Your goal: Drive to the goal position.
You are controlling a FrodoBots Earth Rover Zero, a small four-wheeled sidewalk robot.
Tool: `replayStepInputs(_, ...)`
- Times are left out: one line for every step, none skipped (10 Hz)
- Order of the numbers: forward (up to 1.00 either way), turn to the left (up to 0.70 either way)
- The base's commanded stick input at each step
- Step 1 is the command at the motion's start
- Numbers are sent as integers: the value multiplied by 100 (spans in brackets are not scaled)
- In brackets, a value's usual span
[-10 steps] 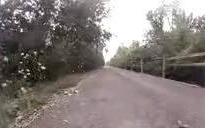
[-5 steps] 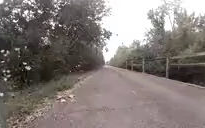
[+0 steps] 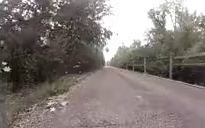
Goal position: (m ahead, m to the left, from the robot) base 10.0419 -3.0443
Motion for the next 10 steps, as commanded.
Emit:
replayStepInputs(70,-16)
replayStepInputs(70,-25)
replayStepInputs(70,-14)
replayStepInputs(70,0)
replayStepInputs(70,0)
replayStepInputs(70,0)
replayStepInputs(70,0)
replayStepInputs(70,0)
replayStepInputs(70,0)
replayStepInputs(70,0)
